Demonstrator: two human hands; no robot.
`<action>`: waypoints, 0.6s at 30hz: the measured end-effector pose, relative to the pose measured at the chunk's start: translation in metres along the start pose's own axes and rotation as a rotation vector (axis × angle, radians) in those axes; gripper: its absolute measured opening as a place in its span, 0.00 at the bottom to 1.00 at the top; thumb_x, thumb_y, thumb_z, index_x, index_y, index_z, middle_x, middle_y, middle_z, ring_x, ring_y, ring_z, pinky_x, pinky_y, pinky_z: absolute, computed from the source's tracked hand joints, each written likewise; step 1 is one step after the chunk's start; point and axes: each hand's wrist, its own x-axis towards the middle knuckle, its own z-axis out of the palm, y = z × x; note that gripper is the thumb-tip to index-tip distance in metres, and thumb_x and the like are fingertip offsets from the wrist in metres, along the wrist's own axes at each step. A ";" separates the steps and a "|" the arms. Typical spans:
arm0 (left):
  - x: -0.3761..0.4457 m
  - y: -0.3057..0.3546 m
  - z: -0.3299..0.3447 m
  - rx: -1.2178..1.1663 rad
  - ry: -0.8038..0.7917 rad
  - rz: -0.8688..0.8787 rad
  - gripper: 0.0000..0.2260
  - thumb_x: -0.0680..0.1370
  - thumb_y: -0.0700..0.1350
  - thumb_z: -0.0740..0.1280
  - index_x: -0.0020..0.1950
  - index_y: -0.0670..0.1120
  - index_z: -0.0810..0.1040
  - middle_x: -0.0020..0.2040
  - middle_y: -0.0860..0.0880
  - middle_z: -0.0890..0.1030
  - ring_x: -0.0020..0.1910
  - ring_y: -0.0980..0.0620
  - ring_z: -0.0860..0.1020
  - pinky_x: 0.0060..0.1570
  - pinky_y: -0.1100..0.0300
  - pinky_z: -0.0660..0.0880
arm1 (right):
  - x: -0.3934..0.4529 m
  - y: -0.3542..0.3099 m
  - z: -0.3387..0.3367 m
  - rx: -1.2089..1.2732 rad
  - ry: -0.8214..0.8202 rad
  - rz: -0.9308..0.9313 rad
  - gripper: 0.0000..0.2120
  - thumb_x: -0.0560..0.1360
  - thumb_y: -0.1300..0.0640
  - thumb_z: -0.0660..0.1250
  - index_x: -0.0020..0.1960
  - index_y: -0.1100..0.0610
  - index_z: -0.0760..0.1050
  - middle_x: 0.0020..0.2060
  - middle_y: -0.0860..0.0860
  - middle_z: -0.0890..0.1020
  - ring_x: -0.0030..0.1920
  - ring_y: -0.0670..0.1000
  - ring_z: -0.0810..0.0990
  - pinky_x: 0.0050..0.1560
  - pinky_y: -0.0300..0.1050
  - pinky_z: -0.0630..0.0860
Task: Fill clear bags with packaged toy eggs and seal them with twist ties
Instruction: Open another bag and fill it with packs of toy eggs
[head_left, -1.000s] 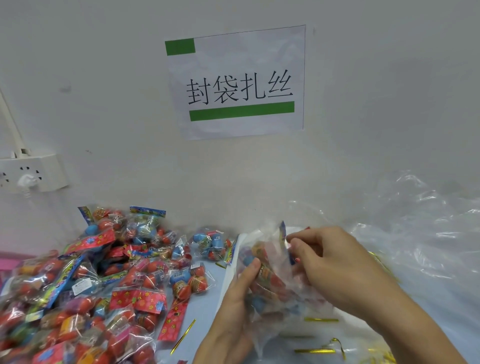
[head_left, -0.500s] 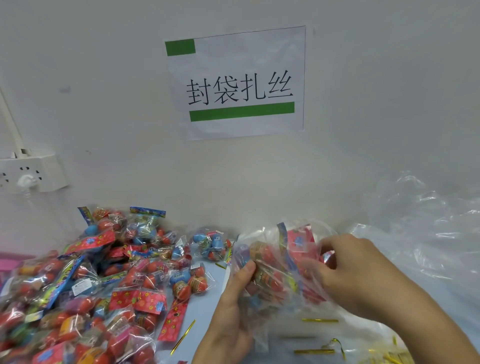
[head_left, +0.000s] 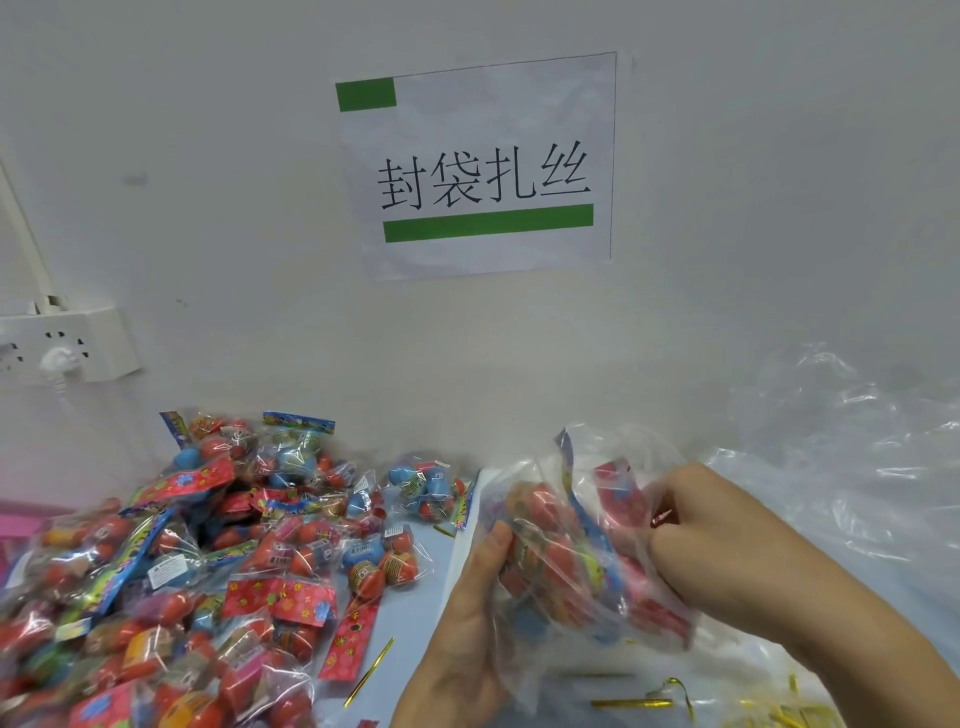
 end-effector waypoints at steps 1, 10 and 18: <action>0.000 -0.001 -0.001 -0.022 -0.011 -0.007 0.42 0.46 0.49 0.88 0.59 0.40 0.84 0.51 0.37 0.84 0.44 0.41 0.84 0.44 0.47 0.83 | 0.000 0.001 0.002 -0.028 -0.014 -0.002 0.19 0.78 0.58 0.61 0.29 0.60 0.70 0.21 0.48 0.67 0.25 0.49 0.63 0.23 0.39 0.58; 0.004 0.005 -0.005 -0.041 0.058 0.045 0.26 0.67 0.57 0.72 0.59 0.42 0.84 0.54 0.38 0.84 0.50 0.40 0.85 0.46 0.44 0.82 | 0.005 -0.005 0.005 0.037 0.217 -0.253 0.23 0.81 0.48 0.59 0.38 0.63 0.80 0.29 0.53 0.82 0.27 0.46 0.79 0.38 0.40 0.78; 0.006 0.011 -0.016 -0.286 -0.012 0.124 0.31 0.72 0.66 0.64 0.65 0.46 0.81 0.62 0.37 0.81 0.57 0.34 0.81 0.49 0.40 0.80 | 0.013 0.022 -0.012 0.200 0.386 -0.316 0.14 0.76 0.56 0.70 0.55 0.37 0.77 0.47 0.40 0.82 0.44 0.36 0.81 0.44 0.30 0.77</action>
